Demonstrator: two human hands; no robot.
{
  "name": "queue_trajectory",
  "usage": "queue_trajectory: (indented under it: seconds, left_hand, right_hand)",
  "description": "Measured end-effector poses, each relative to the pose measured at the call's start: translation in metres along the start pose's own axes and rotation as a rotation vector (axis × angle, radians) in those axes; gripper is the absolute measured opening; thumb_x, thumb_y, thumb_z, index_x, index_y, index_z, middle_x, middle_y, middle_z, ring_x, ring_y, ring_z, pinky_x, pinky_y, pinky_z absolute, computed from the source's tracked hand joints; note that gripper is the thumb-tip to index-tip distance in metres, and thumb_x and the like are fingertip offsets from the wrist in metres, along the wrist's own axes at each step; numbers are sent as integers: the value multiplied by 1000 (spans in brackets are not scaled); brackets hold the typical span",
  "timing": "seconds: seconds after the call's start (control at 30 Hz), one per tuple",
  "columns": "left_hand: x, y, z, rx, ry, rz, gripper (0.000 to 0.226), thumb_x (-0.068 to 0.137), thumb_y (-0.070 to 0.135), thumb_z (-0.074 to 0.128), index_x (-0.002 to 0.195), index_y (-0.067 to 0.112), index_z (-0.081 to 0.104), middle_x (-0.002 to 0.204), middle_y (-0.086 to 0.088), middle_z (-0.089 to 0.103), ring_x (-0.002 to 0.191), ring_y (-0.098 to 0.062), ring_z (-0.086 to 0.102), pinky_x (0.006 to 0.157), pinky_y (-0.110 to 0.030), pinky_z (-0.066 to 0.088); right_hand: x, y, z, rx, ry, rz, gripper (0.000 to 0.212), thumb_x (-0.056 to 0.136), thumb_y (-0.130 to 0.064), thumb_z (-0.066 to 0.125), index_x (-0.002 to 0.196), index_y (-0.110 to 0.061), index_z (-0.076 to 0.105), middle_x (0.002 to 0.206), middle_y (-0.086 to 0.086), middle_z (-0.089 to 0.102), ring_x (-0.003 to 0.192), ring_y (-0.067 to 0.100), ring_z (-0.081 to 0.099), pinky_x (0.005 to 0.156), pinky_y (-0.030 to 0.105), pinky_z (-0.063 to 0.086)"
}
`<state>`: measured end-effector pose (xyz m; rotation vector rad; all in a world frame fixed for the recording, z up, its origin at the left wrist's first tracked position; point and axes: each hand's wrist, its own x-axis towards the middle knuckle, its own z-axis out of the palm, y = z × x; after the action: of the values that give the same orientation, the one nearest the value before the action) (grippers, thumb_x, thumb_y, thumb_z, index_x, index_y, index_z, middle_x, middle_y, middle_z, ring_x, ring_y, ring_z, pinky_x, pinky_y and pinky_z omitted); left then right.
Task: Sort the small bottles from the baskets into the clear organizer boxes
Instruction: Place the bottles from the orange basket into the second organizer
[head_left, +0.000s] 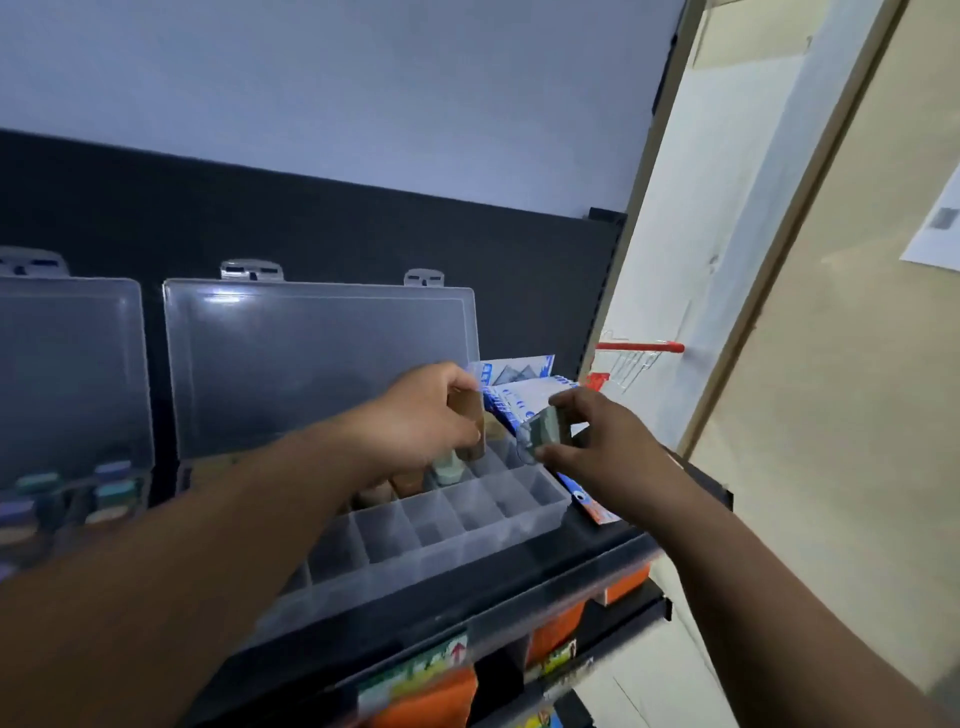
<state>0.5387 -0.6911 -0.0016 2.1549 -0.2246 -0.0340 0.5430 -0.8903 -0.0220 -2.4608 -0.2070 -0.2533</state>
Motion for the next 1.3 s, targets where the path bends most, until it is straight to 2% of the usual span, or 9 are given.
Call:
queue_trajectory:
  seconds: [0.07,0.1,0.17,0.3,0.4,0.73,0.97,1.1,1.3]
  left_hand:
    - [13,2,16,61,60,-24,35,78,7,72,99,28,53,94,8,60,83,-10,59,67,-20,50]
    - [19,2,23,100,79,-34,37,75,8,74,97,29,53,95,5,61,88,-14,60,76,-27,53]
    - [27,5,33,179,107,-76,37,72,11,75,100,26,55,104,0,61,97,-20,60,89,-35,51]
    - [35,5,48,254,148,-123,36,76,15,75,110,19,62,110,0,62,102,-19,58,93,-37,49]
    - [39,0,57,305,181,-152,37,79,20,73,113,21,60,113,3,59,103,-16,56,93,-36,48]
    - [51,-12,74,404,165,-234,40,80,22,72,118,24,60,115,4,56,104,-15,54,91,-35,48]
    - [54,-19,80,507,141,-230,35,77,27,70,110,33,59,111,6,55,105,-19,48,89,-43,48]
    - [54,-19,81,511,164,-218,26,77,28,68,101,35,60,104,9,56,100,-17,49,86,-42,49]
    - [50,-19,77,543,175,-250,38,79,29,69,116,32,59,114,4,55,109,-19,48,94,-41,45]
  right_hand:
    - [19,16,-4,-18,-63,-69,51,80,-25,76,126,-25,54,119,-5,61,95,15,63,88,34,52]
    - [28,23,-4,-10,-84,-100,50,79,-24,76,125,-24,55,116,-4,62,93,16,64,89,37,52]
    - [44,34,-4,20,-130,-140,50,78,-23,77,123,-24,57,111,-5,63,90,15,65,87,39,54]
    - [69,47,1,8,-225,-225,44,77,-27,77,118,-28,59,104,-10,62,87,9,62,78,31,54]
    - [84,53,10,-15,-298,-295,40,77,-30,77,114,-30,61,102,-11,63,88,8,60,75,23,47]
    - [100,68,29,-111,-440,-330,55,77,-33,77,127,-26,55,119,-4,59,98,9,53,82,22,39]
    - [106,70,33,-118,-473,-358,43,73,-37,80,110,-27,59,97,-9,57,81,3,54,66,18,39]
    - [109,73,34,-133,-474,-369,48,72,-39,80,113,-27,58,89,-12,50,74,1,49,58,15,32]
    - [107,66,27,-174,-462,-383,52,76,-42,75,121,-26,55,106,-5,52,91,11,53,75,24,39]
